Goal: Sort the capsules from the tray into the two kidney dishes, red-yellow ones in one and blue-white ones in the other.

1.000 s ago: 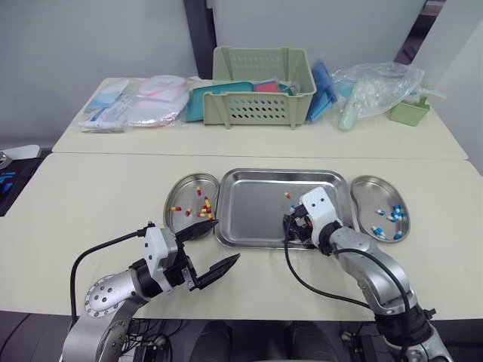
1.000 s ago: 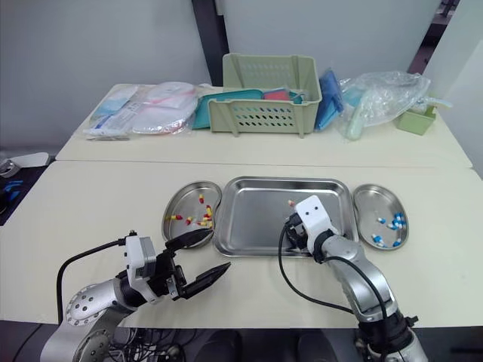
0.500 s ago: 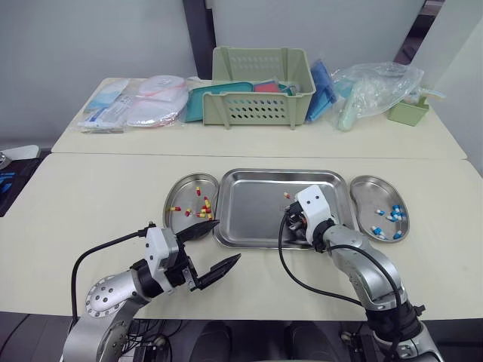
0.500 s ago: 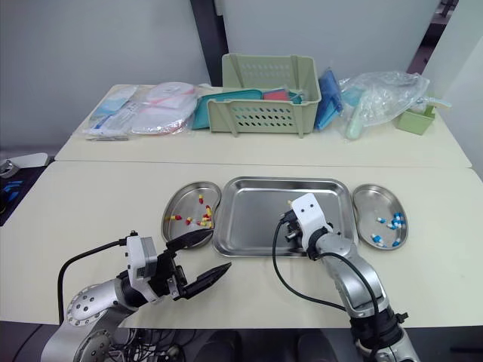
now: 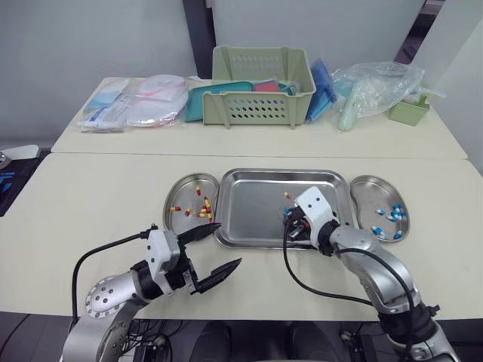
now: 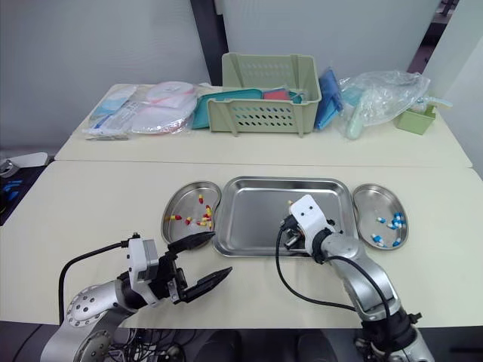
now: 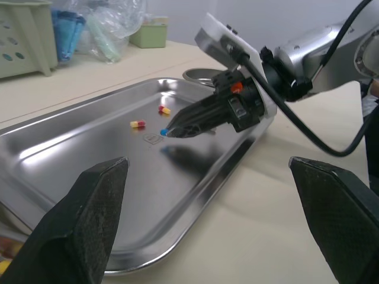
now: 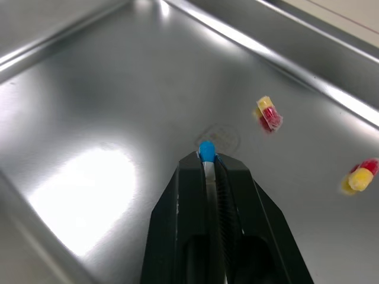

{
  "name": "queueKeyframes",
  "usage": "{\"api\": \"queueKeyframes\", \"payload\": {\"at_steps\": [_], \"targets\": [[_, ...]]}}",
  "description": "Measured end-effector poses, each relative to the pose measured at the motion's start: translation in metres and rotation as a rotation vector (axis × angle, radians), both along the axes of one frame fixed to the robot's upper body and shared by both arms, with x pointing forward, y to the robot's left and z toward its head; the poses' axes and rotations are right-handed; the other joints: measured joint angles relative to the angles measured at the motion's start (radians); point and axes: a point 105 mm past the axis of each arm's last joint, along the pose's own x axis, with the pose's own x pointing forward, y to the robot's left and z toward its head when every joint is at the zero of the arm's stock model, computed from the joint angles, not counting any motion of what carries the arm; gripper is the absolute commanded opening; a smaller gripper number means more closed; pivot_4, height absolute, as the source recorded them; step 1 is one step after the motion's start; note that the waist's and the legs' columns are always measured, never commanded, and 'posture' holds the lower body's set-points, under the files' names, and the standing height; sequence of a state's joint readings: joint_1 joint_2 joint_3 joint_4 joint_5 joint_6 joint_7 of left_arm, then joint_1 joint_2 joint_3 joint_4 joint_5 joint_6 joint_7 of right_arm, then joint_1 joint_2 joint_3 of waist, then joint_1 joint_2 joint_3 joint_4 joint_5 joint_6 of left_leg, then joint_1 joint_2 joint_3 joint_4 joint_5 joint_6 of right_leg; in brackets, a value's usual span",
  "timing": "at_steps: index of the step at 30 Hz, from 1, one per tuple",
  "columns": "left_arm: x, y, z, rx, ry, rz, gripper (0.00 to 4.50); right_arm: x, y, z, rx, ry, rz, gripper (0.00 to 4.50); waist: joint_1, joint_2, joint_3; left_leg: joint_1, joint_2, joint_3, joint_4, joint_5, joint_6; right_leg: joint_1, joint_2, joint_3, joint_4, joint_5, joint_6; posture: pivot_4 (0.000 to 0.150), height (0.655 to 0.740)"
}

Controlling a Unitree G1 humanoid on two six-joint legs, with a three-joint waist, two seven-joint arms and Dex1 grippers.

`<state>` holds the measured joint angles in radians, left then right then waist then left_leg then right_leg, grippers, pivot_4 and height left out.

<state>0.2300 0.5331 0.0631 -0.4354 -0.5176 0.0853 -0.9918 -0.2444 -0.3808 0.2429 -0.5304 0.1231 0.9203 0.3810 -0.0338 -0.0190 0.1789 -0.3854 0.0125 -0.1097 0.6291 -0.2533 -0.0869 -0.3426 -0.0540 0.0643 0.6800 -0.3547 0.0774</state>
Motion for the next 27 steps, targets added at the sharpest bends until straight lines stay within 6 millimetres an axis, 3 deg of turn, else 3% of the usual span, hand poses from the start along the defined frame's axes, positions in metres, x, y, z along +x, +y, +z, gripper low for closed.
{"api": "queueKeyframes", "payload": {"at_steps": [4,10,15,22,24,27], "targets": [[-0.008,-0.005,-0.001,-0.012,0.009,-0.086,4.5,-0.02,-0.018,0.013,0.053,0.011,0.029,0.02,0.002,0.0,0.0,-0.001,0.0,0.0,0.0,0.0,0.0,0.0,0.0,0.0,0.0,0.0,0.0,0.15,0.74],[-0.014,-0.014,-0.005,-0.011,0.009,-0.204,4.5,-0.049,-0.075,0.023,0.066,0.053,-0.03,0.02,0.004,0.0,0.0,0.0,0.0,0.0,0.0,0.0,0.0,0.001,0.0,-0.001,0.0,0.0,0.0,0.15,0.74],[-0.011,-0.023,-0.002,-0.039,-0.024,-0.239,4.5,-0.048,-0.114,0.027,0.056,0.043,-0.163,0.02,-0.001,0.0,0.0,0.0,0.0,0.001,0.0,0.0,0.0,0.001,0.0,0.0,0.0,0.0,0.0,0.15,0.74],[-0.007,-0.024,0.0,-0.082,-0.055,-0.211,4.5,-0.042,-0.154,0.01,0.041,0.089,-0.325,0.02,0.001,0.0,0.0,0.0,0.0,0.001,0.0,0.0,0.0,0.001,0.0,0.0,0.0,0.0,0.0,0.15,0.74],[-0.008,-0.024,-0.001,-0.083,-0.06,-0.208,4.5,-0.041,-0.161,0.005,0.046,0.102,-0.361,0.68,0.001,0.0,0.0,0.0,0.0,0.001,0.0,0.0,0.0,0.001,0.0,0.0,0.0,0.0,0.0,0.15,0.74],[-0.009,-0.024,-0.002,-0.084,-0.056,-0.202,4.5,-0.038,-0.173,0.006,0.044,0.081,-0.411,1.33,0.001,0.0,0.0,0.0,0.0,0.001,0.0,0.0,0.0,0.001,0.0,0.0,0.0,0.0,0.0,0.15,0.74]]}}
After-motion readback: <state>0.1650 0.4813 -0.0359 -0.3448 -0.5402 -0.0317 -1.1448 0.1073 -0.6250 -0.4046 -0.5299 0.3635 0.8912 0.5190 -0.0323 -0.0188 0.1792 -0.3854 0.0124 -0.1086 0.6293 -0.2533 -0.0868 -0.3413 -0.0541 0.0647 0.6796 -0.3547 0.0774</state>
